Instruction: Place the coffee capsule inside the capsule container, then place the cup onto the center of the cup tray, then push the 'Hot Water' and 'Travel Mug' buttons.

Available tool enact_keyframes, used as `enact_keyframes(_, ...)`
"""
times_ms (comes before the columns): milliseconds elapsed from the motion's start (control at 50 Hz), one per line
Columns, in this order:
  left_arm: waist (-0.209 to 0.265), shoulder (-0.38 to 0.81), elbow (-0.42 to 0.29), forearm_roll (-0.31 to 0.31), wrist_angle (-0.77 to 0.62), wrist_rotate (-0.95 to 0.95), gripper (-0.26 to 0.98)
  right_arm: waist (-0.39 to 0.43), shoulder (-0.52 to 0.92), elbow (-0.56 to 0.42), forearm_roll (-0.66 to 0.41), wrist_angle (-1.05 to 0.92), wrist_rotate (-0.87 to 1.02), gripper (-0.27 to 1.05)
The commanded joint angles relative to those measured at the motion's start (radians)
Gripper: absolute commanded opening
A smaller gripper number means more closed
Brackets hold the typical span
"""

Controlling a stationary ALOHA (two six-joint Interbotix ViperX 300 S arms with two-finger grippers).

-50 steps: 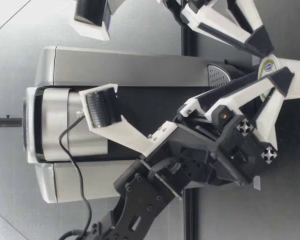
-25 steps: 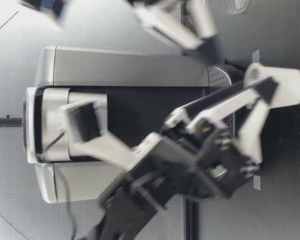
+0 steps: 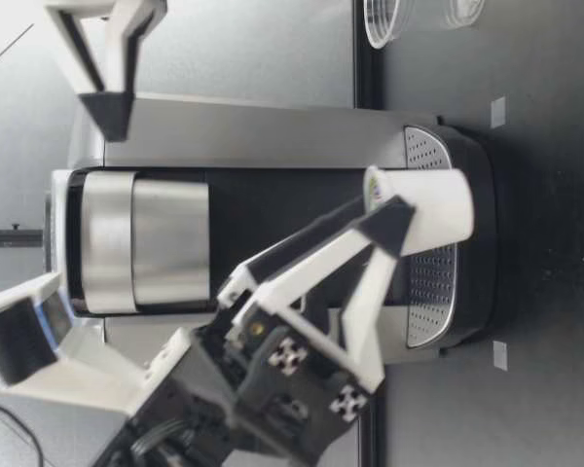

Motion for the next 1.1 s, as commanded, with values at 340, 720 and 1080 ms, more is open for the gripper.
enact_keyframes(340, 0.000, -0.048, -0.005, 0.002, -0.003, 0.003, 0.51, -0.049, 0.081, -0.101, 0.002, -0.035, -0.009, 0.06)
enact_keyframes(720, 0.000, -0.046, -0.006, 0.002, -0.005, 0.011, 0.51, -0.078, 0.089, -0.121, 0.002, -0.055, -0.012, 0.06)
enact_keyframes(1080, 0.000, -0.043, -0.008, 0.002, -0.005, 0.012, 0.51, -0.081, 0.075, -0.172, -0.002, -0.120, -0.014, 0.06)
